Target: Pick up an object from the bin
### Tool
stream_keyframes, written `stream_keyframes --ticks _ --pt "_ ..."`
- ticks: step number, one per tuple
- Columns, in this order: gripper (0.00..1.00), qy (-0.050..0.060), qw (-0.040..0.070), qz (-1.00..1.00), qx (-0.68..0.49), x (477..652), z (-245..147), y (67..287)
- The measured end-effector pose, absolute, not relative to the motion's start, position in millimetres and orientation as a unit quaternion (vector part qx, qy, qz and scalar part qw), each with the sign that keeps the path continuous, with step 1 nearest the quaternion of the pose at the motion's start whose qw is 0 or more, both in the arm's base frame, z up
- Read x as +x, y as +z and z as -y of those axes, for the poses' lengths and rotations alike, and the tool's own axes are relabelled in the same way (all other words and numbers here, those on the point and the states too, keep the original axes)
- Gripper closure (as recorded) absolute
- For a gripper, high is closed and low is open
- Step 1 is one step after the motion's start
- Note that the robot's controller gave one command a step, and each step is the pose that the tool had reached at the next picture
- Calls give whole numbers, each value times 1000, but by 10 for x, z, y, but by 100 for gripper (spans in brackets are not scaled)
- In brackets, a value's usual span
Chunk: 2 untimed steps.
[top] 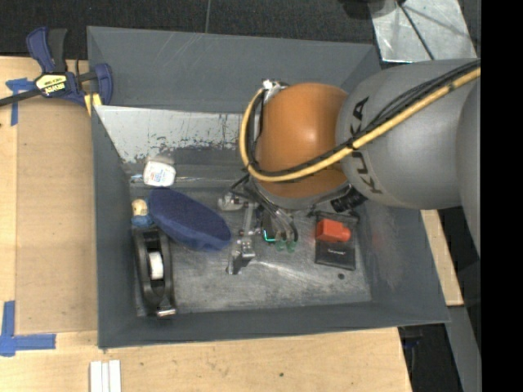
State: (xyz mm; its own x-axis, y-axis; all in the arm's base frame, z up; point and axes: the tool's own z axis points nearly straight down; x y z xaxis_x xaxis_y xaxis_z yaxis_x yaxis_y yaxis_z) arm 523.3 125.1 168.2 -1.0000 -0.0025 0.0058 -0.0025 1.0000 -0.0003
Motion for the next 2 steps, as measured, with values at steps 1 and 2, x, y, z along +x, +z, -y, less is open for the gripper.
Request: stream_keyframes --ticks 1,2 --pt "0 0 -13 1000 -28 5627 -1887 768" --pt "0 0 -1 998 -58 5259 -1898 1020"
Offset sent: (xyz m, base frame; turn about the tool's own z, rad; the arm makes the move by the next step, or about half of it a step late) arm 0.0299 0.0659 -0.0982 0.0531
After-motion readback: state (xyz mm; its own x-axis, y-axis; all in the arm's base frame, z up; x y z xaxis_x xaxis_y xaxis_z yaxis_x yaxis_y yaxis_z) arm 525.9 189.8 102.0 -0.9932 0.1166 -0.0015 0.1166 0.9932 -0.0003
